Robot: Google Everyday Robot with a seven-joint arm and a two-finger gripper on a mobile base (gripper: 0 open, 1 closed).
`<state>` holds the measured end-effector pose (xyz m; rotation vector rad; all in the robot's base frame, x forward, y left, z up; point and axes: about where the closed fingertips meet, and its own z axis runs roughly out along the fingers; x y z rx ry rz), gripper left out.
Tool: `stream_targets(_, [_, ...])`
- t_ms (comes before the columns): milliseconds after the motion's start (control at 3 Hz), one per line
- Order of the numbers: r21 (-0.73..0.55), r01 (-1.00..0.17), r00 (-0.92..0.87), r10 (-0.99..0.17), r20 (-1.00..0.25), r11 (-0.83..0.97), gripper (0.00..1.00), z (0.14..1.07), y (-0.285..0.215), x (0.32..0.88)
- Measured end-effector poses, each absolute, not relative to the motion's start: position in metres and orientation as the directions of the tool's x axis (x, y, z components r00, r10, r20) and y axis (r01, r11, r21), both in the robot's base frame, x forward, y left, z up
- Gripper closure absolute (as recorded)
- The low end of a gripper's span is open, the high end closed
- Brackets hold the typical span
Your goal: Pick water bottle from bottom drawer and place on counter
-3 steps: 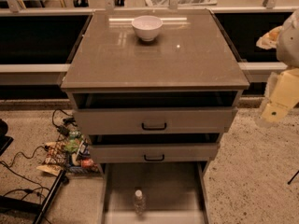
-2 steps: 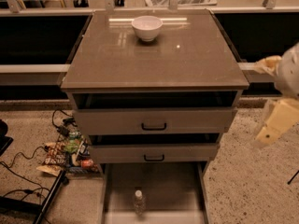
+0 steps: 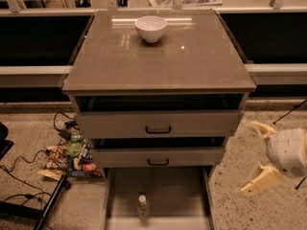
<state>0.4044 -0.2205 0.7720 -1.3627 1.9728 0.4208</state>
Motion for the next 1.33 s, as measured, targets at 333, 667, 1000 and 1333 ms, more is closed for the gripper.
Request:
stream_targets(333, [-0.088,-0.873,-0.201,-0.518,-0.831,0.480,0.00,0.718,-0.218,0.398])
stream_targets(667, [-0.112,-0.860,-0.126,-0.420,-0.899,0.498,0.00,0.670,-0.218,0.392])
stream_targets(1000, [-0.113,-0.877,-0.082,-0.378,-0.922,0.468,0.00,0.621,-0.207,0.390])
stream_targets(1333, [-0.110,-0.877,-0.084,-0.375,-0.923,0.468,0.00,0.620,-0.206,0.390])
